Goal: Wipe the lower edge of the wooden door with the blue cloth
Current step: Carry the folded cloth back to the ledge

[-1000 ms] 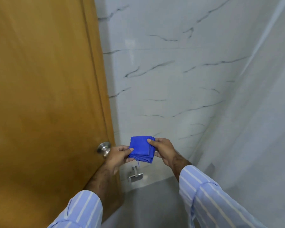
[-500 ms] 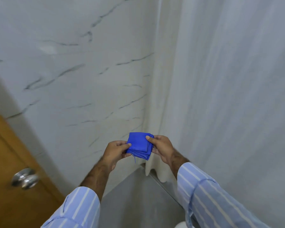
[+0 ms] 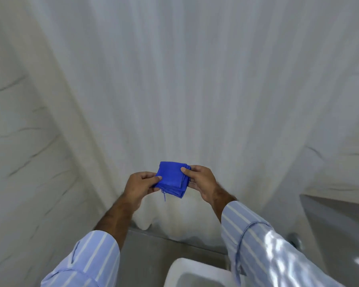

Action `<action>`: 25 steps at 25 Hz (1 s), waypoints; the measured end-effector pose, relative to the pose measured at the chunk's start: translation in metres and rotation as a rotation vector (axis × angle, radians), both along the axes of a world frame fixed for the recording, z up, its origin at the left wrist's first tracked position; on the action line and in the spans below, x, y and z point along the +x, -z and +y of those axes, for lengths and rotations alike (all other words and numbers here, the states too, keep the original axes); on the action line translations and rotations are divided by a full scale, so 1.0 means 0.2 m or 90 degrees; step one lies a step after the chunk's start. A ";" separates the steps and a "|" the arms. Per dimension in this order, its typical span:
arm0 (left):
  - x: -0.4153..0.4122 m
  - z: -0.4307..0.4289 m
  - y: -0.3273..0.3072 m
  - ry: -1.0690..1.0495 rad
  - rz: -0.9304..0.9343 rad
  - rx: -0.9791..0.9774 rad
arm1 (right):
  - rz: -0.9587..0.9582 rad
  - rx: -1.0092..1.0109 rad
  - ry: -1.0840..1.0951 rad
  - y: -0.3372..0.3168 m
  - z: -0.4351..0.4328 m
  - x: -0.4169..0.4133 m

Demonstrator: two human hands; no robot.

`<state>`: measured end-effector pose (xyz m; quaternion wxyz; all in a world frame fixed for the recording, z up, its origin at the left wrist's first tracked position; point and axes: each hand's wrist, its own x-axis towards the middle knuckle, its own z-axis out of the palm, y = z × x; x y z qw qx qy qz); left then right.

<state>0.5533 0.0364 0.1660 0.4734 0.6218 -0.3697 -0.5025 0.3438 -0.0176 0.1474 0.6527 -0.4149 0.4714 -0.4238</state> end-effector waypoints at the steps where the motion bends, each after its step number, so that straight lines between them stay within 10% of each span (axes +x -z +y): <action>1: -0.14 -0.07 0.01 0.030 -0.008 0.003 | -0.002 -0.005 0.027 0.01 -0.02 -0.16; 16: -2.37 -0.57 0.51 0.490 -0.231 -0.029 | 0.018 0.094 0.571 0.56 0.29 -2.15; 25: -3.06 -0.45 1.02 0.647 -0.399 -0.175 | 0.339 0.195 0.714 1.03 0.62 -2.55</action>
